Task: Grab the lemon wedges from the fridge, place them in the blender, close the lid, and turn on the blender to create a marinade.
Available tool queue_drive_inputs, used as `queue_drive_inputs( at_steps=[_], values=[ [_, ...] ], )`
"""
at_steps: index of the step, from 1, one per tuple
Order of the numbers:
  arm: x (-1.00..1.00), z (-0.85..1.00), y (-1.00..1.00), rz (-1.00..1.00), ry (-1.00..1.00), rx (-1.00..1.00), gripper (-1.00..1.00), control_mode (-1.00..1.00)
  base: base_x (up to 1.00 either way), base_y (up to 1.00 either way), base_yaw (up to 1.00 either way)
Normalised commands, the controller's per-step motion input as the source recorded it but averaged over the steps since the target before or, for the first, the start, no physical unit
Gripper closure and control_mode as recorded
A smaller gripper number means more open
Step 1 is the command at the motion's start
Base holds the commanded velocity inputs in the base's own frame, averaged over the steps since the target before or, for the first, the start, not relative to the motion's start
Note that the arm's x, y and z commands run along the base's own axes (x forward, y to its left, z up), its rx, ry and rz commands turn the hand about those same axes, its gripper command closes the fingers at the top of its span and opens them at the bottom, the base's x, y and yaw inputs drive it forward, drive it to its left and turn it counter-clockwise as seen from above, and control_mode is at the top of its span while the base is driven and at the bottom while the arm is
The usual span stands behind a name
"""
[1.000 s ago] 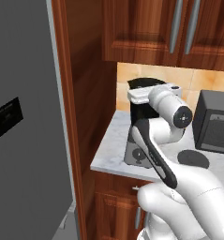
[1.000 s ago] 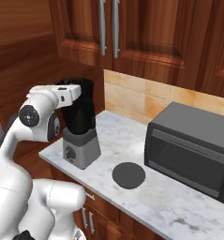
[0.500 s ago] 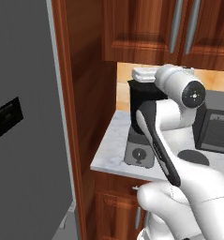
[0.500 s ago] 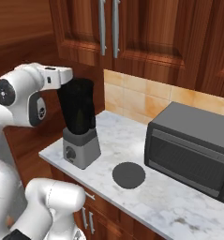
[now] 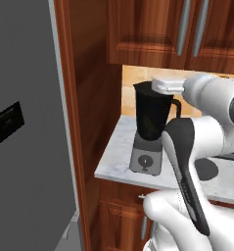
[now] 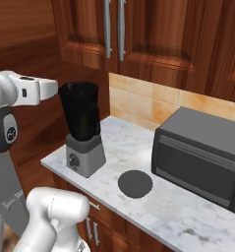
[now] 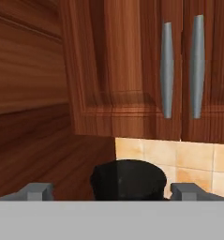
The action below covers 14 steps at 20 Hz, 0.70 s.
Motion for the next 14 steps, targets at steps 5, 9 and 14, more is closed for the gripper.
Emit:
queue_drive_inputs(
  at_steps=[5, 9, 14],
  values=[
    [-1.0, -0.15, 0.0, 0.0, 0.07, 0.01, -1.0, -1.0, 0.0, 0.0, 0.0],
    [-1.0, -0.32, 0.0, 0.0, 0.19, 0.0, -1.0, -1.0, 0.0, 0.0, 0.0],
    [-0.88, -0.39, 0.0, 0.0, 0.29, 0.0, -1.0, -1.0, 0.0, 0.0, 0.0]
  ],
)
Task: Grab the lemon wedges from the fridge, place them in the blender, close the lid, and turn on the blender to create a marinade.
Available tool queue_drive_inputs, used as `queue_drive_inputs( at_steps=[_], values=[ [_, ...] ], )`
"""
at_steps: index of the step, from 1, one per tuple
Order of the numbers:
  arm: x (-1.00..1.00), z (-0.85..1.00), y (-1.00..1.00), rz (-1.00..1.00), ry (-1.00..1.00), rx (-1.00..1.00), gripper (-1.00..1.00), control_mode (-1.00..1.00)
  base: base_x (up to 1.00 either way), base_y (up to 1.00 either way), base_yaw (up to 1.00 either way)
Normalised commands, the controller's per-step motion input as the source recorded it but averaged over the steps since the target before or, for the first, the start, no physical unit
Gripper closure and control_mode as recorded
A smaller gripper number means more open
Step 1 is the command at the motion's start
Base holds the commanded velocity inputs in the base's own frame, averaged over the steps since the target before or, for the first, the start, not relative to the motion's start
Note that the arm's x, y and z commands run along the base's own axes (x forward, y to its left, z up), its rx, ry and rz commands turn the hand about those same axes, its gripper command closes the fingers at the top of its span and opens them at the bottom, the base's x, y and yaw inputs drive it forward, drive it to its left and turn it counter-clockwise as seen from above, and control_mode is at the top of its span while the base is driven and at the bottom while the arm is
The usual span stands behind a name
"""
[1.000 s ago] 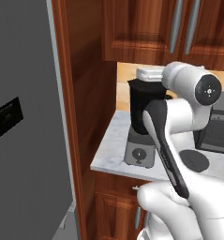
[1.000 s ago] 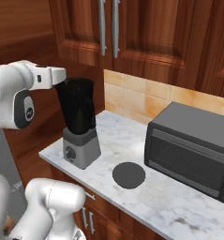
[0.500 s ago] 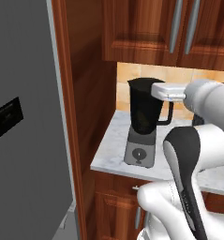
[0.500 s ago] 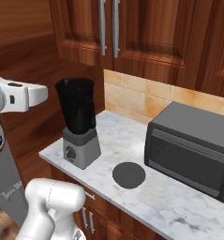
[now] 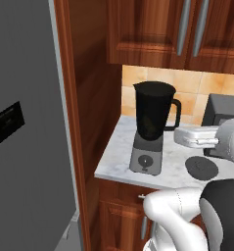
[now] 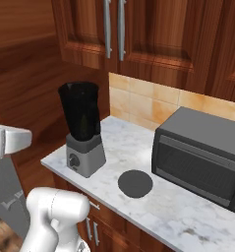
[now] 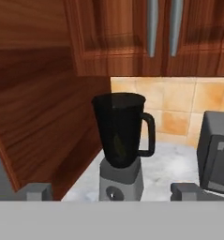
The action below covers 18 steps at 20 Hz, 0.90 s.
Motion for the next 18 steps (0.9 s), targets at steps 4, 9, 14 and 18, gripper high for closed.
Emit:
queue_drive_inputs(
  at_steps=[4, 9, 14, 18],
  values=[
    [-0.35, -0.42, 0.0, 0.04, 0.37, -0.05, -1.0, -1.0, 0.0, 0.0, 0.0],
    [0.01, -0.36, 0.0, 0.15, 0.38, -0.04, -1.0, -1.0, 0.0, 0.0, 0.0],
    [0.05, -0.5, 0.0, 0.22, 0.25, 0.0, -1.0, -1.0, 0.0, 0.0, 0.0],
    [0.0, -0.45, 0.08, 0.17, 0.13, 0.0, -1.0, -1.0, 0.0, 0.0, 0.0]
  ],
)
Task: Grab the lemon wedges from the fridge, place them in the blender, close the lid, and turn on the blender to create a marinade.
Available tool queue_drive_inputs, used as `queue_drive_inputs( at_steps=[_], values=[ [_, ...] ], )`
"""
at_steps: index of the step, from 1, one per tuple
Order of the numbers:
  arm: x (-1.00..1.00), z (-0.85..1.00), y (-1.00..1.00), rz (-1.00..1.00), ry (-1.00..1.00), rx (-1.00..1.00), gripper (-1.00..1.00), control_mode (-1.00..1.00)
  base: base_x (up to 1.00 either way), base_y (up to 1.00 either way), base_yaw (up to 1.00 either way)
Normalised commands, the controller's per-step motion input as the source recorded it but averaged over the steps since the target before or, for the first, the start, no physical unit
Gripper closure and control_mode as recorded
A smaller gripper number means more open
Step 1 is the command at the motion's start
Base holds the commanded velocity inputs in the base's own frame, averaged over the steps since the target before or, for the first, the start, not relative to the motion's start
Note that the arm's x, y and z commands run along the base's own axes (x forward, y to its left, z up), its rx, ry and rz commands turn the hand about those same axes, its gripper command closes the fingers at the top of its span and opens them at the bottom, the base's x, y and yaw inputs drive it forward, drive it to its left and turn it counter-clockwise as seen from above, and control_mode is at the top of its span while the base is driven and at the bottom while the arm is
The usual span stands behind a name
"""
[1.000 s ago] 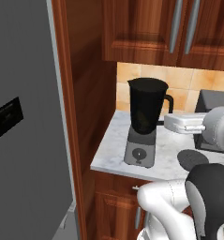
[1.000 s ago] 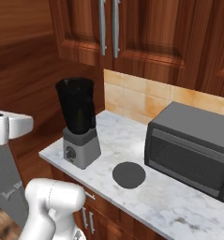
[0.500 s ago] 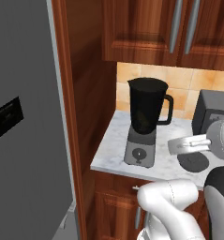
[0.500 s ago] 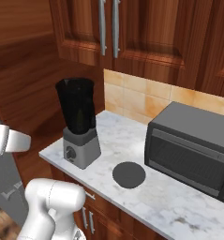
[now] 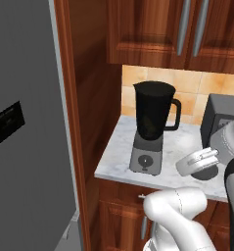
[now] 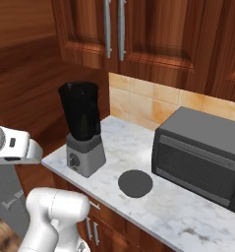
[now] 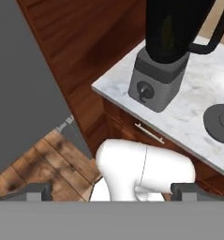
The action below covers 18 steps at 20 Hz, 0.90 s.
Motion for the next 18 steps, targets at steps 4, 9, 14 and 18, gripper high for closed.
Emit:
queue_drive_inputs(
  at_steps=[4, 9, 14, 18],
  values=[
    [-0.11, -0.27, 0.08, 0.09, 0.05, 0.0, -1.0, -1.0, 0.0, 0.0, 0.0],
    [-0.12, -0.02, 0.0, 0.01, 0.0, 0.0, -1.0, 1.0, -0.8, 0.0, 0.0],
    [0.0, 0.0, 0.0, 0.0, 0.0, 0.0, -1.0, 1.0, -1.0, 0.11, 0.0],
    [0.0, 0.0, 0.0, 0.0, 0.0, 0.0, -1.0, 1.0, -1.0, 0.52, 0.0]
  ],
)
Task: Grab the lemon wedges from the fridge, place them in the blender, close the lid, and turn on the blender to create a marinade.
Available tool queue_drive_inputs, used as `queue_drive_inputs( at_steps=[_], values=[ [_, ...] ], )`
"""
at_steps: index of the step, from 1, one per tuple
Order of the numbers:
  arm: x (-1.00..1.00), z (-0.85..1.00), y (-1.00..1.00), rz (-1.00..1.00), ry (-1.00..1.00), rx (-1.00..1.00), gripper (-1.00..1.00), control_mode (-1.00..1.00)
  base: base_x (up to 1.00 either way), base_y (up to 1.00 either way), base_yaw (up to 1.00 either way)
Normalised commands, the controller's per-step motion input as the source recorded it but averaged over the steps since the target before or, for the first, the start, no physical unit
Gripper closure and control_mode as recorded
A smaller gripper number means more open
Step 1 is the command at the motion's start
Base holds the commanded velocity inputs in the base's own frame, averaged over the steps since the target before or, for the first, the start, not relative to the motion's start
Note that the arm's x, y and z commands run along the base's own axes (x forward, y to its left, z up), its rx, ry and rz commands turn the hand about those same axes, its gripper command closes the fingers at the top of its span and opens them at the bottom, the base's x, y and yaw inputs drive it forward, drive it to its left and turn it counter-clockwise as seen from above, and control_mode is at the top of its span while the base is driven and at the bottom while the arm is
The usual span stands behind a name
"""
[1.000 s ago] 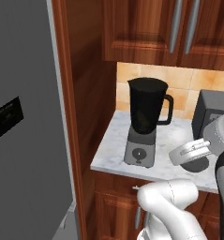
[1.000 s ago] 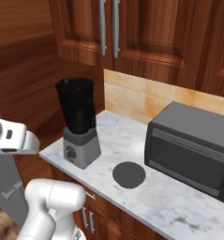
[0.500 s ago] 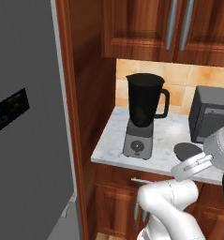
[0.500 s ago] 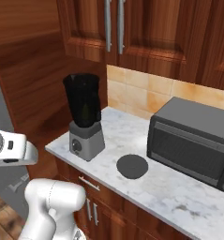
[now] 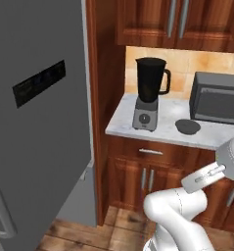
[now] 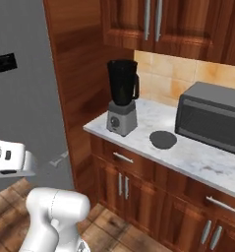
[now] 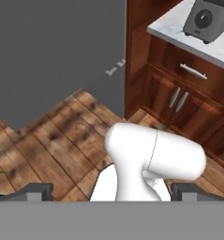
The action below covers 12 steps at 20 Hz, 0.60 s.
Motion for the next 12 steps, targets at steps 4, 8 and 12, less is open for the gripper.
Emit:
queue_drive_inputs(
  at_steps=[4, 8, 12],
  values=[
    [0.0, 0.0, 0.0, 0.0, 0.0, 0.0, -1.0, 1.0, -1.0, 0.94, 0.09],
    [0.0, 0.0, 0.0, 0.0, 0.0, 0.0, -1.0, 1.0, -0.99, 1.0, 0.3],
    [0.0, 0.0, 0.0, 0.0, 0.0, 0.0, -1.0, 1.0, -0.83, 0.98, 0.48]
  ],
)
